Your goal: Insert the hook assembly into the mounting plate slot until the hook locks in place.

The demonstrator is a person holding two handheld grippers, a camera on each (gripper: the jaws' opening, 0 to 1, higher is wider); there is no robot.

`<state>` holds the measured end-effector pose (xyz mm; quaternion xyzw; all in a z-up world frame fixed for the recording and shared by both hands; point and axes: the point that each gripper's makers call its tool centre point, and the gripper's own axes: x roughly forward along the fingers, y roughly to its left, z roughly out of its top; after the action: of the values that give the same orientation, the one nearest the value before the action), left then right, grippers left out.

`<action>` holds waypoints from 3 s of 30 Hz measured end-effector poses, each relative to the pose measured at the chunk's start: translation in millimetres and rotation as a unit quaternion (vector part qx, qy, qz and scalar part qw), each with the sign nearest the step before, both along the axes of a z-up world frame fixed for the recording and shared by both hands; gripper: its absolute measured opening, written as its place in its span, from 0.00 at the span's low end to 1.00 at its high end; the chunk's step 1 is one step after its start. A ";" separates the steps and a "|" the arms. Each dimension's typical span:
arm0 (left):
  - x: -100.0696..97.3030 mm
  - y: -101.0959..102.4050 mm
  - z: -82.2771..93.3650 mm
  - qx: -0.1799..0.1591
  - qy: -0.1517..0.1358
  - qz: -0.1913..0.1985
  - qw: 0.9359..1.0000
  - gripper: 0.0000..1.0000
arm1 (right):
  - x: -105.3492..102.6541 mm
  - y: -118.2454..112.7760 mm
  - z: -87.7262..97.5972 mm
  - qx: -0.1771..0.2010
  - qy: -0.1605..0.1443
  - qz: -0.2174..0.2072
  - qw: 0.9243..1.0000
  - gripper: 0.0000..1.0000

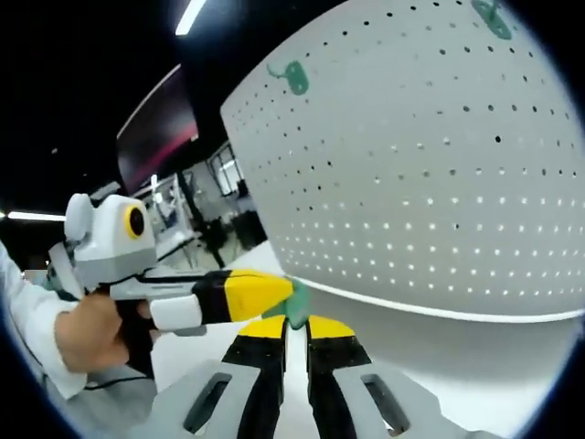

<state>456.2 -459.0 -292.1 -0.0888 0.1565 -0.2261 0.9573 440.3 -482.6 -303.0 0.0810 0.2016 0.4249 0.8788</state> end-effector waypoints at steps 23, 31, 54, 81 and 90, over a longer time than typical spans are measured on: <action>-0.5 -5.9 6.9 -0.055 0.001 0.009 0.998 0.01 | 10.2 0.0 9.5 0.039 0.014 -0.025 0.999 0.02; -0.6 -7.1 7.9 -0.057 0.000 0.005 0.998 0.01 | 9.0 0.3 11.3 0.046 0.018 -0.023 0.999 0.01; -2.6 -17.8 16.9 0.058 -0.059 -0.027 0.996 0.11 | 21.9 -27.2 25.5 -0.010 -0.040 -0.062 0.997 0.00; -20.5 -36.5 36.4 0.075 -0.082 -0.155 0.982 0.32 | 36.7 -64.8 71.4 -0.046 -0.124 -0.115 0.985 0.00; -27.9 -46.2 37.9 0.081 -0.085 -0.178 0.977 0.29 | 49.0 -88.0 122.7 -0.038 -0.183 -0.156 0.970 0.00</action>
<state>428.3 -505.2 -254.2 0.0373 0.1058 -0.3859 0.9157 489.3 -570.6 -180.2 -0.0012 0.0386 0.2824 0.9585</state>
